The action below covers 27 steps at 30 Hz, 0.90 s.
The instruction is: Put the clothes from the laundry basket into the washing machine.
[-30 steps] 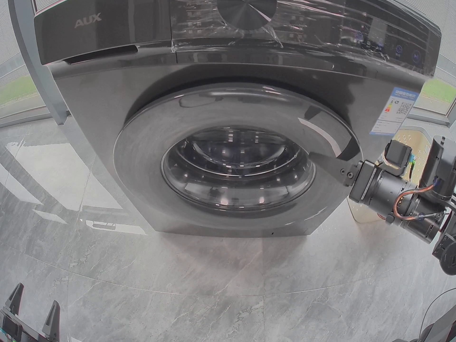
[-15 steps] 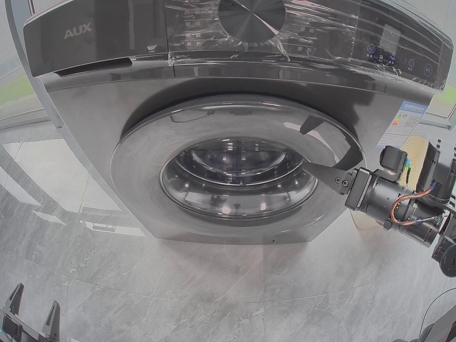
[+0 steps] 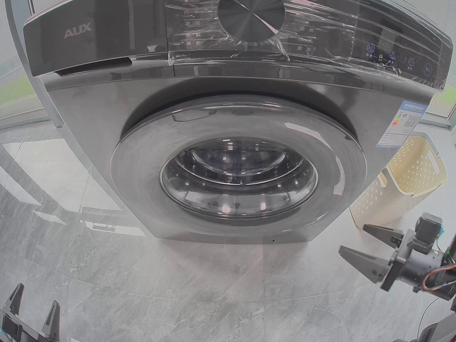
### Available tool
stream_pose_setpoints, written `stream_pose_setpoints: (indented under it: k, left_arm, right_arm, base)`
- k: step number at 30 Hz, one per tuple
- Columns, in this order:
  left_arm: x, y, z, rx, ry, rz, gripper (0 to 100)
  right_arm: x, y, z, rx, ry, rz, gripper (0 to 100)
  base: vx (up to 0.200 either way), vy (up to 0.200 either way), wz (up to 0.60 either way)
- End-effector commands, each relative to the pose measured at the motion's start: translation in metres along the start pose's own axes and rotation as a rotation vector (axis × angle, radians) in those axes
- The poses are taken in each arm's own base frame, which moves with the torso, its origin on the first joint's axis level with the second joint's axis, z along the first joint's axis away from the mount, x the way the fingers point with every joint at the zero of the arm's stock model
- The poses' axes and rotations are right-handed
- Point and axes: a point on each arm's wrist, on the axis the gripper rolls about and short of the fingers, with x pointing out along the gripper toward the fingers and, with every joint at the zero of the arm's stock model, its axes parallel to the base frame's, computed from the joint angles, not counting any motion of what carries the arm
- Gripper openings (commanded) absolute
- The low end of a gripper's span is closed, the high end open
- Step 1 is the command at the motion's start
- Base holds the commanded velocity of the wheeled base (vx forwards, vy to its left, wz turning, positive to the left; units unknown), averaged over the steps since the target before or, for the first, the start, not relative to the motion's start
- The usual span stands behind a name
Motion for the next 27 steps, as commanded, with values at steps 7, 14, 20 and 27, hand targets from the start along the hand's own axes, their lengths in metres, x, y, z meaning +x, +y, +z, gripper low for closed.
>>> stream_pose_setpoints:
  k: [7, 14, 20, 27]
  left_arm:
    - [0.000, 0.000, -0.005, -0.009, 0.002, -0.010, 100]
    - [0.000, 0.000, -0.005, -0.009, 0.002, -0.010, 100]
    - [0.000, 0.000, -0.005, -0.009, 0.002, -0.010, 100]
    - [0.000, 0.000, -0.005, -0.009, 0.002, -0.010, 100]
  right_arm:
    - [-0.116, -0.013, -0.018, -0.131, -0.262, -0.160, 100]
    - [-0.149, -0.008, -0.033, -0.205, -0.325, -0.328, 100]
    - [-0.158, -0.006, -0.055, -0.234, -0.359, -0.367, 100]
    - [-0.161, -0.005, -0.081, -0.265, -0.317, -0.478, 100]
  base:
    - [0.000, 0.000, 0.00]
    - [0.000, 0.000, 0.00]
    - [0.000, 0.000, 0.00]
    - [0.000, 0.000, 0.00]
